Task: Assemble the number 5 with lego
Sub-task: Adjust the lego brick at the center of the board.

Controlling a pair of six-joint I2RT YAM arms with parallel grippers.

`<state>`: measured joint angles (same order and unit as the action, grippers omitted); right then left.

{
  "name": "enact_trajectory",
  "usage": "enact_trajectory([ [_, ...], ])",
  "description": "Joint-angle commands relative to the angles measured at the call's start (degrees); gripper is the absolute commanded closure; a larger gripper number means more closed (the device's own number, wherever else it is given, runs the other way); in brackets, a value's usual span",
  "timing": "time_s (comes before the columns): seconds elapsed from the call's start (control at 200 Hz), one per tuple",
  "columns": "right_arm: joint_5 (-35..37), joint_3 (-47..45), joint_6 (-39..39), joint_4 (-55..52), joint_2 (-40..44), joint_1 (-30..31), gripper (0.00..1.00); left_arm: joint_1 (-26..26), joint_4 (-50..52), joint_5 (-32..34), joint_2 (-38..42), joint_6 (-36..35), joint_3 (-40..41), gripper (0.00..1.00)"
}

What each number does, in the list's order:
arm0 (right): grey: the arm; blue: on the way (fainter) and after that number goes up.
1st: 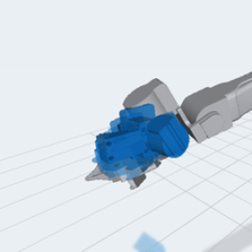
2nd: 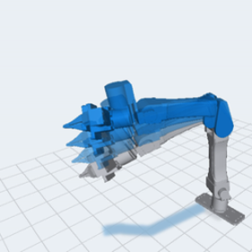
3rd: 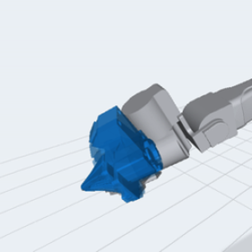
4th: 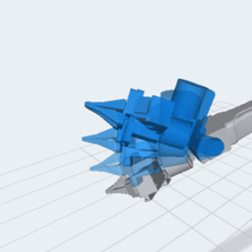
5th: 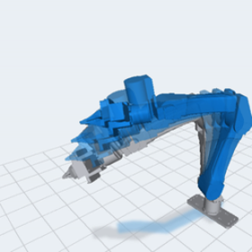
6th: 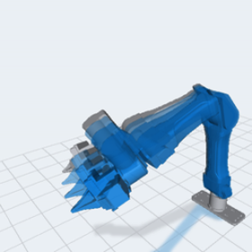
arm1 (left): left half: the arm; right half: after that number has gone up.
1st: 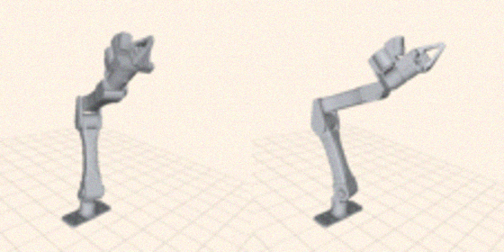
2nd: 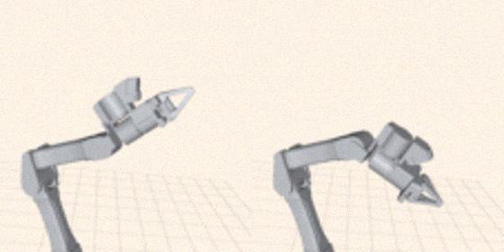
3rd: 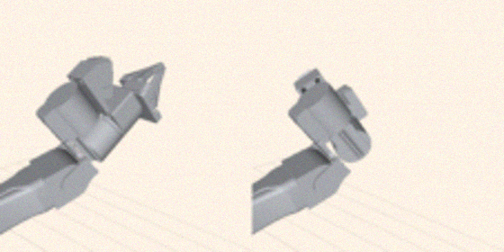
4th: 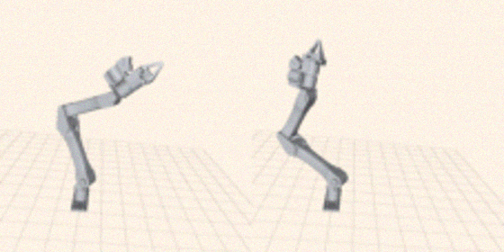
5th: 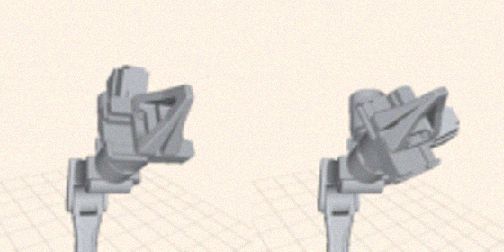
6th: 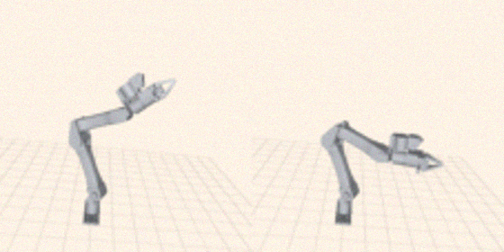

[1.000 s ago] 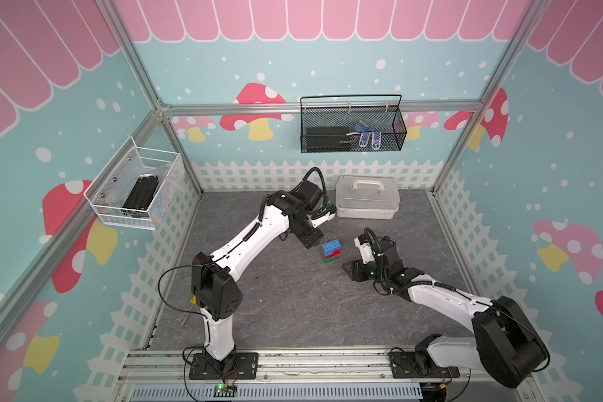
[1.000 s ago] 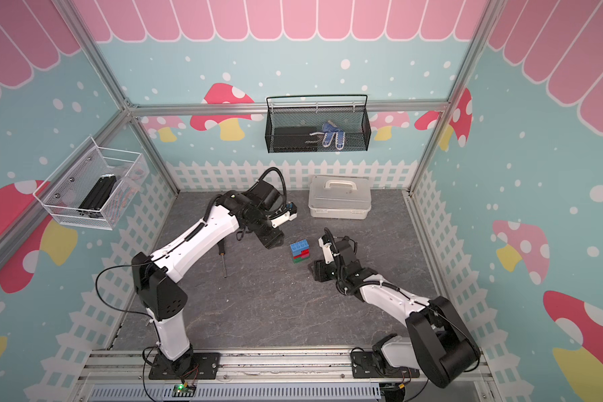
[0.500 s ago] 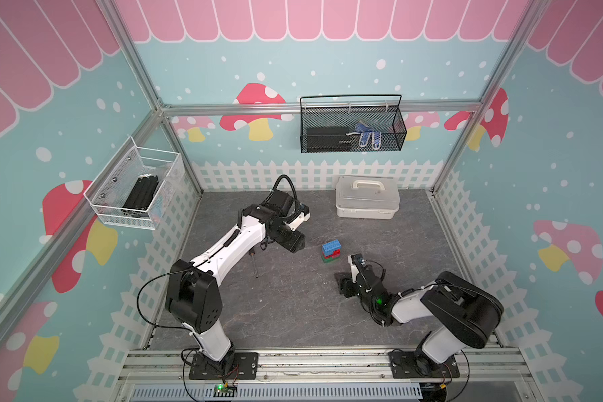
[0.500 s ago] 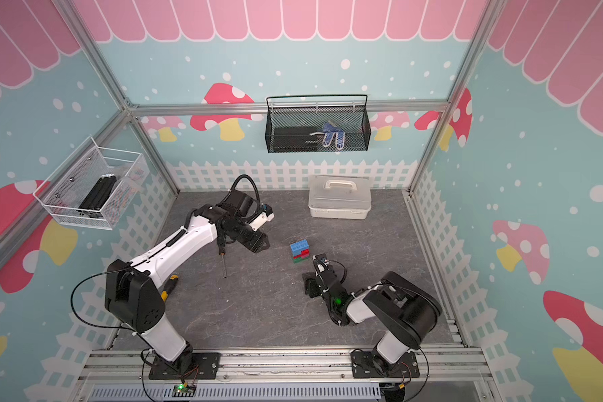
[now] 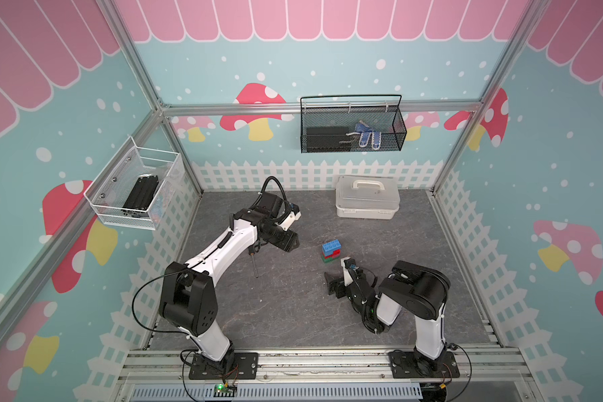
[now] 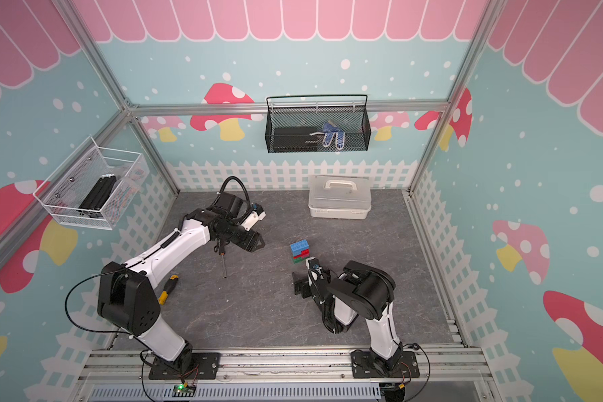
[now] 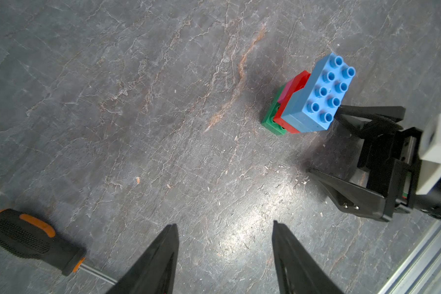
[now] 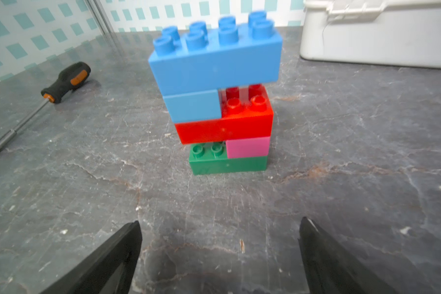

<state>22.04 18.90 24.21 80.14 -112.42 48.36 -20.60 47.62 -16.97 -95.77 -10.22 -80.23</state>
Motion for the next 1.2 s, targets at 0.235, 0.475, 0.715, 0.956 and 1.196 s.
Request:
enact_trajectory([
  [0.235, 1.4, 1.7, -4.2, 5.4, -0.5, -0.7, 0.02, 0.5, -1.5, -2.8, -1.0, 0.3, 0.4, 0.38],
  [0.475, -3.0, 2.9, -5.2, 5.4, -1.2, -3.6, 0.04, 0.5, -1.6, -3.3, -1.6, 0.1, 0.4, 0.38],
  [0.715, -6.3, 6.2, -6.6, 5.4, -3.0, -4.6, 0.06, 0.5, -1.6, -3.6, -2.5, 0.2, -0.3, 0.38],
  [0.956, -6.2, 7.8, -6.5, 5.4, -4.3, -6.5, 0.05, 0.5, -1.6, -3.8, -3.0, 0.3, -0.3, 0.38],
  [1.196, -8.8, 9.6, -6.5, 5.4, -6.0, -7.7, 0.08, 0.5, -1.5, -3.9, -3.4, 0.4, -0.5, 0.38],
])
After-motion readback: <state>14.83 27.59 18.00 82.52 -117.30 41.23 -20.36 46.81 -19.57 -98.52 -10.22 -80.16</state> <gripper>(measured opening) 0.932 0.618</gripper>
